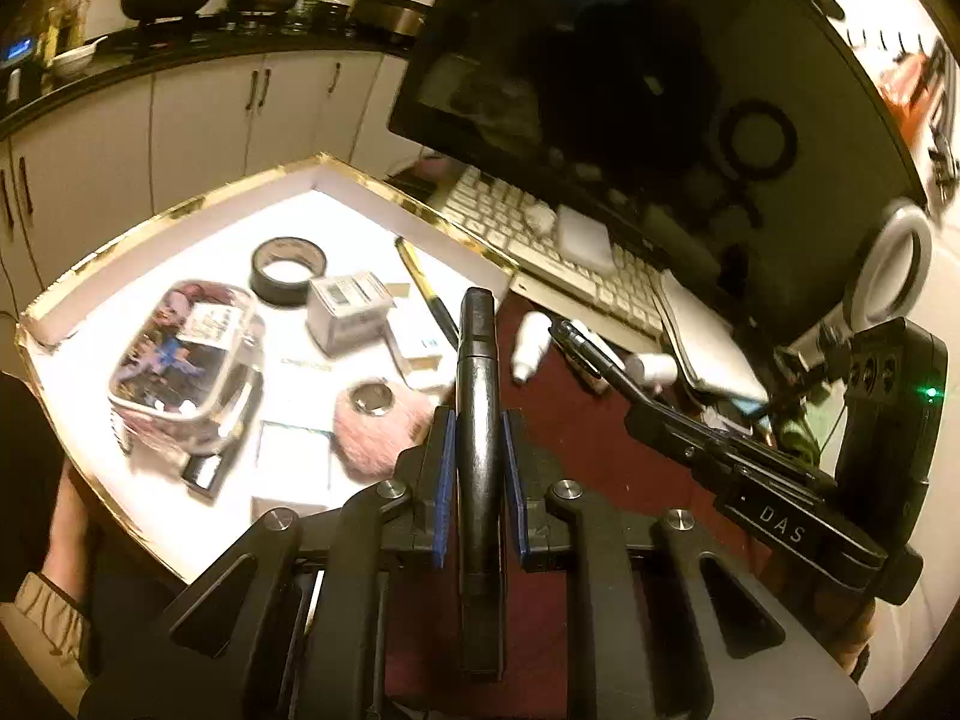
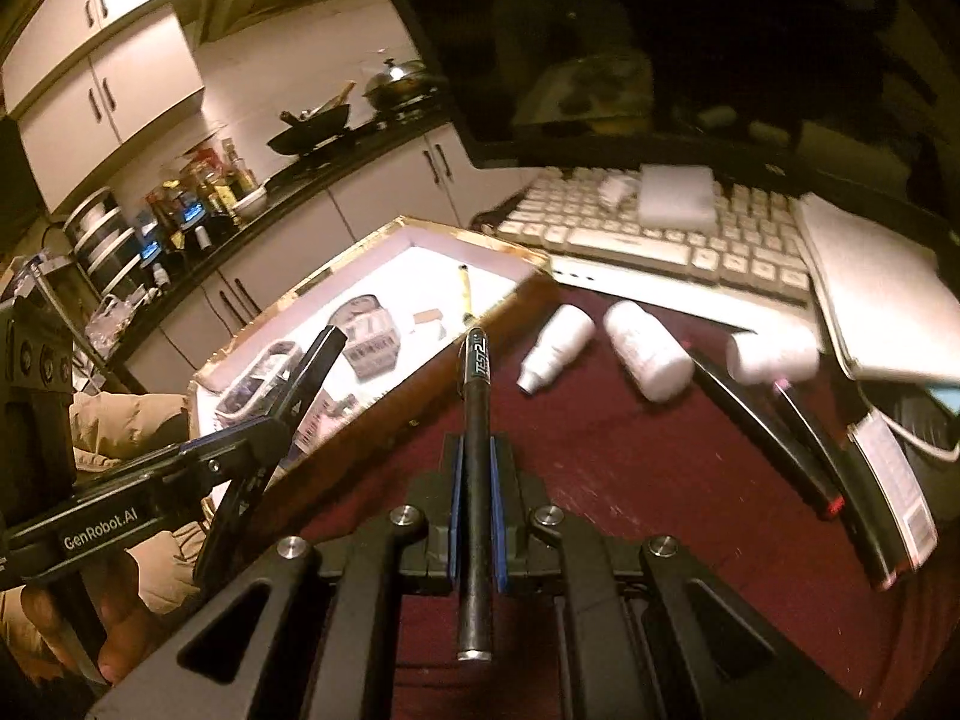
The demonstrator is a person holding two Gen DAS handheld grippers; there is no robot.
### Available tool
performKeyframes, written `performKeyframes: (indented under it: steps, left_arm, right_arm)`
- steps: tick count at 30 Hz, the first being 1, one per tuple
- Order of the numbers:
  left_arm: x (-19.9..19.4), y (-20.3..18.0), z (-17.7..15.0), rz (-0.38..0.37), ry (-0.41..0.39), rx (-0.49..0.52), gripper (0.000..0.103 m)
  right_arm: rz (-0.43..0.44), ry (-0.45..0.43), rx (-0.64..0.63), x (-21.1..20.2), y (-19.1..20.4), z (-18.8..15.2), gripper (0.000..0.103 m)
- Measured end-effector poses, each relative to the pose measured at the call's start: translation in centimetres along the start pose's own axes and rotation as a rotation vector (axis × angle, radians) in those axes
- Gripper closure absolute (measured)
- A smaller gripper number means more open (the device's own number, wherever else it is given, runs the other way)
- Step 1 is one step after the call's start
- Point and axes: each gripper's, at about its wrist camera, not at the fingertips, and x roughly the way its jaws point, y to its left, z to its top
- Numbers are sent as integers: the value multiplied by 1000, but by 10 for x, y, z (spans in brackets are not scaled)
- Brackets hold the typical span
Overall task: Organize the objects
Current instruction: 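Carry the black marker and black pen over the tray with both tools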
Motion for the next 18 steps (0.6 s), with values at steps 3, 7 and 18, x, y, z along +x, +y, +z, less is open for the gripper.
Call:
performKeyframes:
  steps: [3, 7, 18]
  left_arm:
    - [-3, 9, 9, 15, -13, -23, 88]
    - [-7, 22, 20, 39, -30, -45, 88]
    - [-6, 60, 44, 122, -65, -103, 88]
  right_arm:
    - [16, -3, -16, 7, 9, 10, 97]
    - [47, 2, -6, 24, 17, 25, 97]
    - [76, 53, -5, 77, 36, 49, 97]
